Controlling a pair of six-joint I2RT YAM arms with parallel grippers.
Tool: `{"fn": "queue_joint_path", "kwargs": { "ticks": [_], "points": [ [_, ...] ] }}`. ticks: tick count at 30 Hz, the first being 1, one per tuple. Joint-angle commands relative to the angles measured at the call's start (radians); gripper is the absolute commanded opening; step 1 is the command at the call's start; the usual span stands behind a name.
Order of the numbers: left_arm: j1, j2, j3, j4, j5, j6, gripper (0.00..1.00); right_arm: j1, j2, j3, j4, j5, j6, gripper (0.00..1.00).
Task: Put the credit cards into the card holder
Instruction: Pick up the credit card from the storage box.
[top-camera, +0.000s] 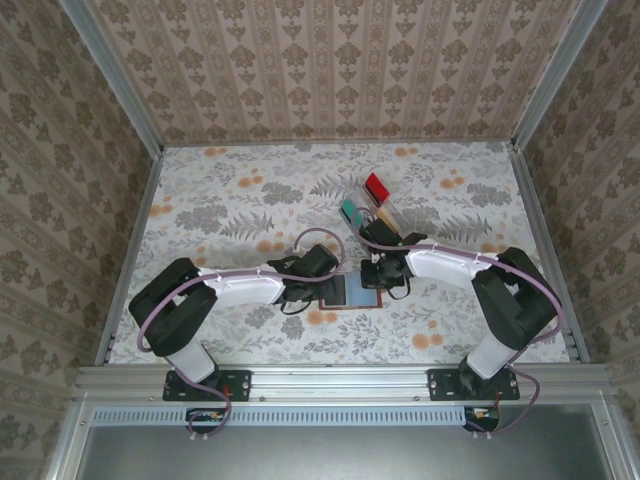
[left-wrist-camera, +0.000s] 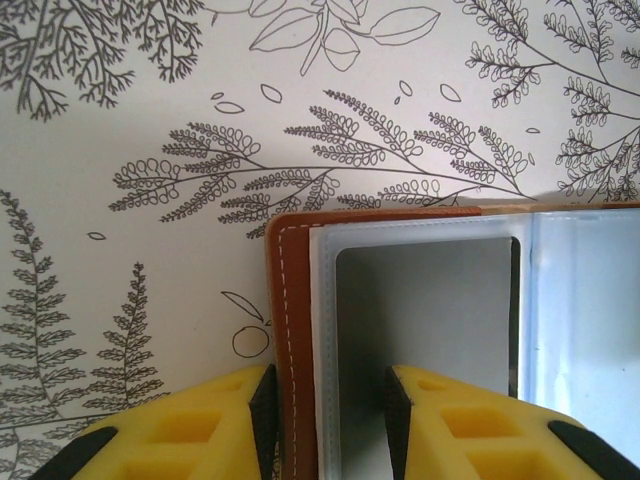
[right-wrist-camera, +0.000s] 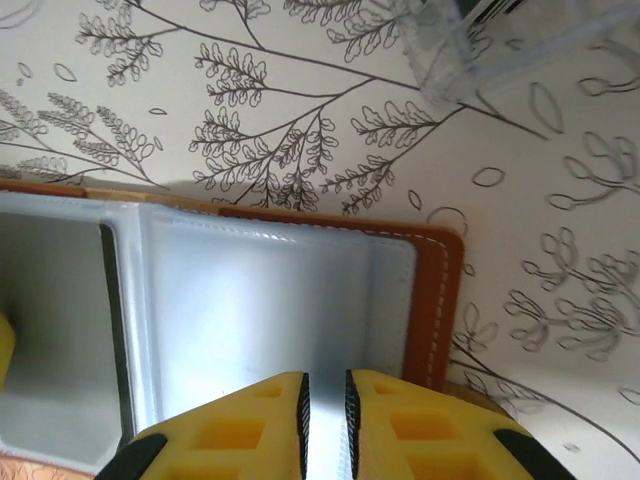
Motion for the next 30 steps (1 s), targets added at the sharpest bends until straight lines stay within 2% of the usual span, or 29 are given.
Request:
{"fn": "queue_joint_path", "kwargs": {
  "ticks": [1,4,5,10,13,17,25,30],
  "points": [
    [0.001,-0.035,0.002,-0.047,-0.007,0.028,0.39,-0.003,-0.165,0.066,-0.095,0.084,-0.061,0.22],
    [0.004,-0.068,0.01,-0.054,-0.018,0.038,0.42,-0.05,-0.268,0.126,-0.147,0.164,-0.159,0.35],
    [0.005,-0.084,0.014,-0.063,-0.024,0.039,0.48,-0.082,-0.279,0.152,-0.165,0.171,-0.202,0.37],
    [0.024,-0.164,0.017,-0.076,-0.041,0.056,0.56,-0.195,-0.194,0.324,-0.295,0.183,-0.366,0.39],
    [0.047,-0.202,0.011,-0.072,-0.032,0.062,0.58,-0.196,-0.111,0.412,-0.348,0.149,-0.439,0.4],
    [0.076,-0.236,-0.006,-0.051,0.0,0.062,0.63,-0.183,-0.013,0.483,-0.381,0.128,-0.447,0.39],
    [0.107,-0.292,-0.029,-0.019,0.033,0.042,0.69,-0.101,0.151,0.593,-0.423,0.28,-0.469,0.39],
    [0.12,-0.316,-0.043,-0.012,0.039,0.038,0.7,-0.085,0.235,0.649,-0.448,0.322,-0.478,0.37]
  ]
}}
